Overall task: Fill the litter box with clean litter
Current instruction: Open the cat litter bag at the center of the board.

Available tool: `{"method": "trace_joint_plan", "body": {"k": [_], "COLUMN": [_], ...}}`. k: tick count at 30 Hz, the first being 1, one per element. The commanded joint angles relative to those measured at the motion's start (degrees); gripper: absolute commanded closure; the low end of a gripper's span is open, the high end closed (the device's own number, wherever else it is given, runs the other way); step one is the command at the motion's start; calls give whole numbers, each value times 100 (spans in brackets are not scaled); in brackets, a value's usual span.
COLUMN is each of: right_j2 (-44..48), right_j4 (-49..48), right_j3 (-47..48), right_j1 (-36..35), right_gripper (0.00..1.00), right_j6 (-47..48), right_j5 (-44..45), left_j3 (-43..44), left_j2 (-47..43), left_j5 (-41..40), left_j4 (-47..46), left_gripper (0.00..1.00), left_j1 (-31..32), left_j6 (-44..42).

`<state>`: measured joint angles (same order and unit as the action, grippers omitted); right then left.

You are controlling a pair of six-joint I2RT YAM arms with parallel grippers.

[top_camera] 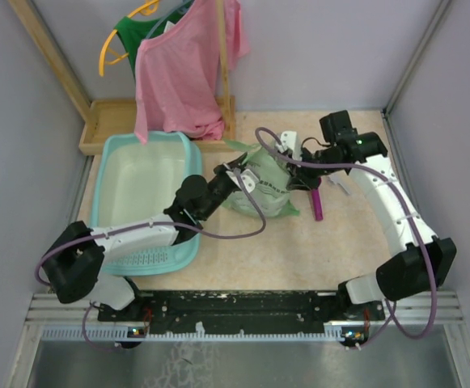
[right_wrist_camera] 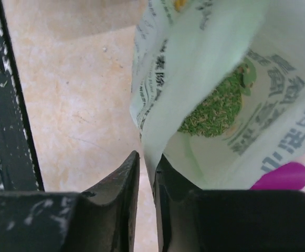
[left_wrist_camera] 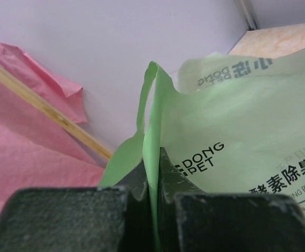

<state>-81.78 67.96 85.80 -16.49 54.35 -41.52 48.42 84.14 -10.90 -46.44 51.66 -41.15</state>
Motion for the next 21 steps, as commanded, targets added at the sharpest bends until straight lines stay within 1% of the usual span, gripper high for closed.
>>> {"method": "trace_joint_plan", "body": {"k": [1, 4, 6, 9, 12, 15, 17, 21], "right_j2": [649, 860, 837, 552, 194, 16, -38, -146], "right_j4": [-1153, -2295, -2641, -2509, -2123, -2089, -2107, -1959], "right_j3": [-138, -264, -189, 235, 640, 693, 687, 666], "right_j1": [-21, 1, 16, 29, 36, 32, 33, 34], "right_gripper": [77, 70, 66, 65, 65, 66, 65, 64], "right_j6": [-1601, -2429, -2688, -2818, -2906, -3132, -3176, -3141], "right_j5": [588, 1410, 1721, 1787, 1480, 1215, 1033, 873], "left_j3": [-113, -430, -598, -763, -892, -977, -1054, -1043], "left_j2": [-917, -1193, -1363, -1567, -1681, -1708, -1715, -1667], "left_j5": [-472, -559, -629, -655, -644, -594, -395, -281], "left_j4": [-1922, -1881, -1844, -1773, -1762, -1746, -1765, -1733], "left_gripper": [100, 100, 100, 100, 100, 100, 100, 100], "left_j1": [-112, -37, -25, 1, 35, 75, 94, 115], "left_j6": [-46, 17, 97, 249, 358, 496, 489, 616]}}
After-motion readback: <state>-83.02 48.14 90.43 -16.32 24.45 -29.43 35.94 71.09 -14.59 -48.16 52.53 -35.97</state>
